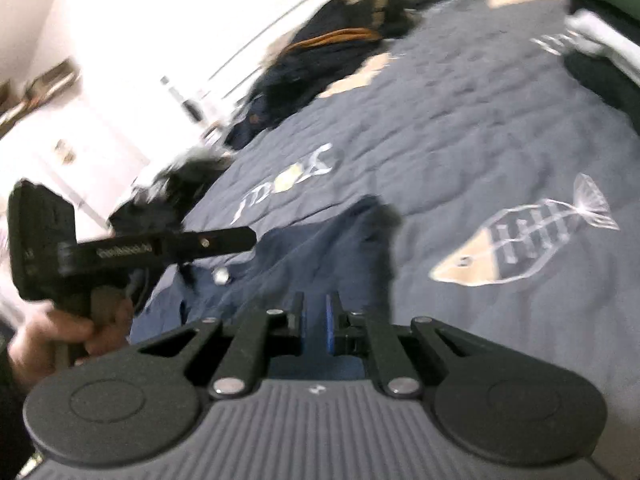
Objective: Fold clothes
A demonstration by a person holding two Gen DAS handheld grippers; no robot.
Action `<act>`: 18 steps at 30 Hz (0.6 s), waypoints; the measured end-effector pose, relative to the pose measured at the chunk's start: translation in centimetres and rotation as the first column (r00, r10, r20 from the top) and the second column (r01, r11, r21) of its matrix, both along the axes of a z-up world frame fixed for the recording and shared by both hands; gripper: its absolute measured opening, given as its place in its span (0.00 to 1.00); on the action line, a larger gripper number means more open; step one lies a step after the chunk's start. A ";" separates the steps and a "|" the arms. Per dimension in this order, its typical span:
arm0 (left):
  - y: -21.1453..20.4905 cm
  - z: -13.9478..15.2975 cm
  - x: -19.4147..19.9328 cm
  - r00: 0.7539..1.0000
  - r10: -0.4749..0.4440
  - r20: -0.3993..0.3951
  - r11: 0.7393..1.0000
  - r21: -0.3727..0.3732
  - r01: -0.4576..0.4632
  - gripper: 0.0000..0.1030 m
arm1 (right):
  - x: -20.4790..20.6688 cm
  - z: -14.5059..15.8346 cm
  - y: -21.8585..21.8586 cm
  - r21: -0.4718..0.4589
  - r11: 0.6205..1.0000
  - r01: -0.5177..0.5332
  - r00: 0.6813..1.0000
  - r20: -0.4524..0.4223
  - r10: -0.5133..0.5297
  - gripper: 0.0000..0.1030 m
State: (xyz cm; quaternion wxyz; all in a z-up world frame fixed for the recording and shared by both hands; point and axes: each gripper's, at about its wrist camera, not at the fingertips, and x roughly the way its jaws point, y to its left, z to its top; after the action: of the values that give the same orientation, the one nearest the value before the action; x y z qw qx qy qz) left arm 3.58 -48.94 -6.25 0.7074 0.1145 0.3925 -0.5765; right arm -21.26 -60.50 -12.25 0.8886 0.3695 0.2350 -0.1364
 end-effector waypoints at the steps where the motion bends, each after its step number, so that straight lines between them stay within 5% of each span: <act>1: 1.0 0.0 -0.1 1.000 0.009 -0.021 1.000 -0.011 -0.010 0.43 | 0.5 -0.3 0.3 -0.002 1.000 -0.012 1.000 -0.020 0.012 0.08; 9: 9.0 -1.0 -1.3 0.970 0.076 -0.231 0.991 -0.089 -0.099 0.46 | 1.9 -1.7 0.9 -0.016 0.999 -0.040 0.992 -0.124 0.037 0.08; 14: 11.0 -4.8 -1.7 0.885 0.089 -0.457 0.975 -0.141 -0.171 0.47 | 2.1 -2.3 1.0 -0.026 0.999 -0.044 0.983 -0.177 0.039 0.09; 16: 10.9 -6.6 -1.5 0.838 0.116 -0.532 0.975 -0.100 -0.199 0.47 | 2.2 -2.6 1.1 -0.030 0.998 -0.046 0.979 -0.198 0.039 0.09; 18: 10.9 -7.8 -1.7 0.835 0.134 -0.534 0.983 -0.033 -0.179 0.47 | 2.3 -2.8 1.1 -0.034 0.998 -0.048 0.975 -0.219 0.039 0.09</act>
State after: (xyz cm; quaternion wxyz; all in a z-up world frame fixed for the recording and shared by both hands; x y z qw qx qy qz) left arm 1.84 -38.06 -14.07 0.6206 -0.1103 0.5562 -0.5416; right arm -18.97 -59.37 -15.04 0.8674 0.3296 0.3364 -0.1611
